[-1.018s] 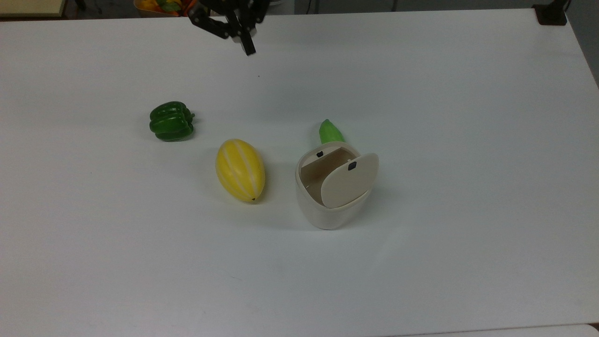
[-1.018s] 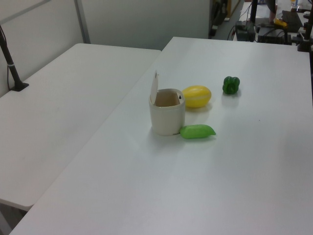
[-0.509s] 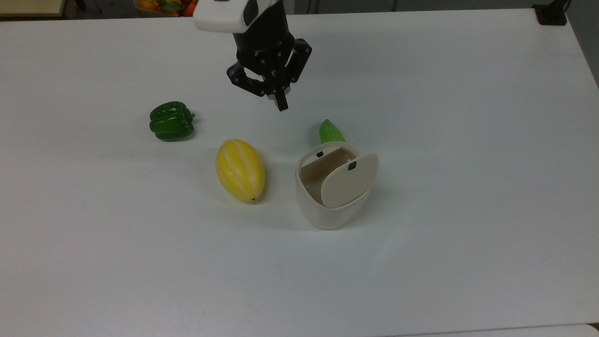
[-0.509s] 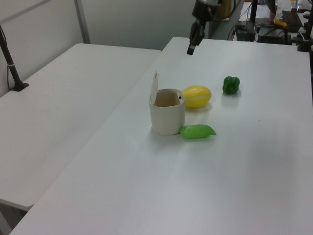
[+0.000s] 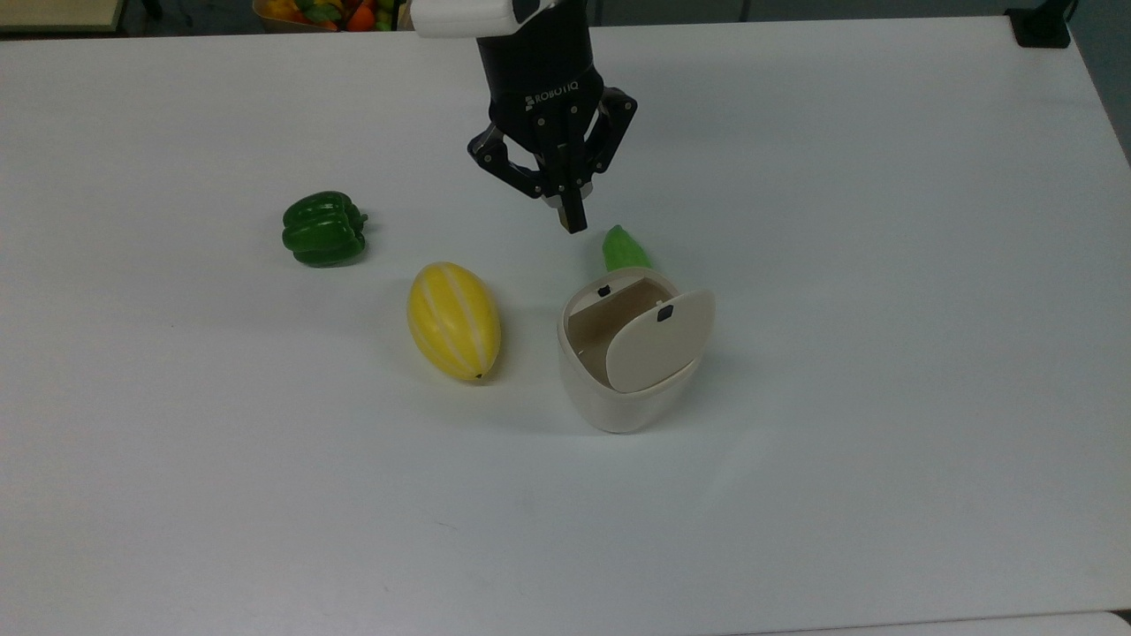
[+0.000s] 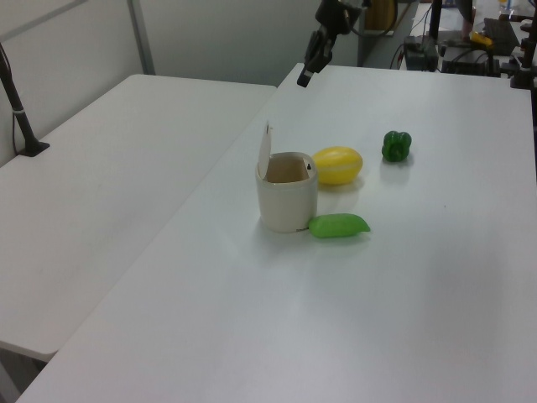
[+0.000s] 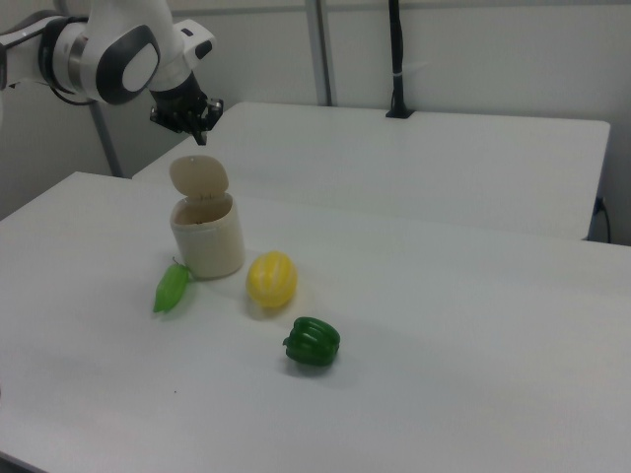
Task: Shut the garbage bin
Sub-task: 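Move the gripper down toward the open lid of the cream bin, then place the gripper fingers against the raised lid's inner face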
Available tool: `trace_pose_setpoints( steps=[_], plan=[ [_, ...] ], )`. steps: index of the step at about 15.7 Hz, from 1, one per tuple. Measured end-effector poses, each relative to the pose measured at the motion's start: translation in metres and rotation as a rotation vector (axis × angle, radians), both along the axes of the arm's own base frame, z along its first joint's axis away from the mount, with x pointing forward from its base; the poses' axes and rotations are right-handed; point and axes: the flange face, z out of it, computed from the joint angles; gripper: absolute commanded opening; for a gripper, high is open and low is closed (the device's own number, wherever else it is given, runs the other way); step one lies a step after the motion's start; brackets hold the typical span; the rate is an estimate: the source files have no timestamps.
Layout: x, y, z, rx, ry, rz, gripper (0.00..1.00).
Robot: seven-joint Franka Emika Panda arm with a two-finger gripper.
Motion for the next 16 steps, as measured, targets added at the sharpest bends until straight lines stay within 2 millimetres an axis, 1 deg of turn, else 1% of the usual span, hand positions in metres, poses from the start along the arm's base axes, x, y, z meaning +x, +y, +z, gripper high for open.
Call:
trace_pose_setpoints(
  steps=[2,4,7,8,10,12,16],
  plan=[
    [0.001,0.011,0.001,0.007,-0.024,0.006,0.0],
    [0.004,0.027,-0.005,0.016,-0.047,0.007,0.0],
    [0.015,0.046,-0.029,0.016,-0.059,0.011,0.0],
    [0.019,0.05,-0.036,0.016,-0.061,0.008,0.0],
    [0.027,0.053,-0.044,0.015,-0.072,0.003,0.0],
    [0.032,0.058,-0.045,0.023,-0.097,-0.005,0.0],
    [0.033,0.074,-0.049,0.039,-0.118,-0.01,0.0]
  ],
)
